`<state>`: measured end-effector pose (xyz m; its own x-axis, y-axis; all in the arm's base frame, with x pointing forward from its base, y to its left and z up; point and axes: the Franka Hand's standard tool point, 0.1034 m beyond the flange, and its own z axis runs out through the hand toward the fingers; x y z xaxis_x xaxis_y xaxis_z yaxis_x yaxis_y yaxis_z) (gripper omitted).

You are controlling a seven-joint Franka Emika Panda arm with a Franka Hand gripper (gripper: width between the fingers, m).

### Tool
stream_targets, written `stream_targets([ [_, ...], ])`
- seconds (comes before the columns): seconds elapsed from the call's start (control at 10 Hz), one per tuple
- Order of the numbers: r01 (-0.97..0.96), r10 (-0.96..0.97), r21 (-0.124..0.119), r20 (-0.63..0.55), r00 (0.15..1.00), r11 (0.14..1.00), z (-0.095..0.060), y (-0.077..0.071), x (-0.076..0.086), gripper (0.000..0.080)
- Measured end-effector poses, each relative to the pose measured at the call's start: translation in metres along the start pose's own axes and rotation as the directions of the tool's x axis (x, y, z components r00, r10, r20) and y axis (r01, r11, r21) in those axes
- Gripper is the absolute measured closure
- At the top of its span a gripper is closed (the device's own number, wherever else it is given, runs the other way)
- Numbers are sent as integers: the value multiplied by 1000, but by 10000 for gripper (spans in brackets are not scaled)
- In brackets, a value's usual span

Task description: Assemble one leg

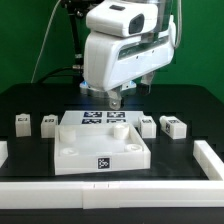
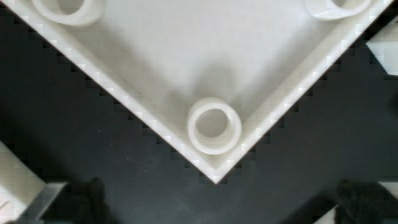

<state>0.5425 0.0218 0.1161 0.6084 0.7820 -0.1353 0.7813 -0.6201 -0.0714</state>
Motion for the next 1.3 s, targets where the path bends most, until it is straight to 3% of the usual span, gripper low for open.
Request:
stream_targets([
  [0.7, 0, 0, 2, 0, 1000, 1000, 2, -1, 0, 150],
  [0.8, 75, -77, -47, -49, 996, 996, 5, -3, 0, 150],
  [0.9, 184, -193, -102, -86, 977, 978, 13, -15, -13, 150],
  [1.0, 305, -316, -123, -93, 944, 945, 22, -23, -30, 150],
  [1.2, 496, -510, -146, -81, 856, 856, 37, -21, -54, 150],
  [1.3, 513, -525, -132, -75, 848, 848, 44, -22, -62, 150],
])
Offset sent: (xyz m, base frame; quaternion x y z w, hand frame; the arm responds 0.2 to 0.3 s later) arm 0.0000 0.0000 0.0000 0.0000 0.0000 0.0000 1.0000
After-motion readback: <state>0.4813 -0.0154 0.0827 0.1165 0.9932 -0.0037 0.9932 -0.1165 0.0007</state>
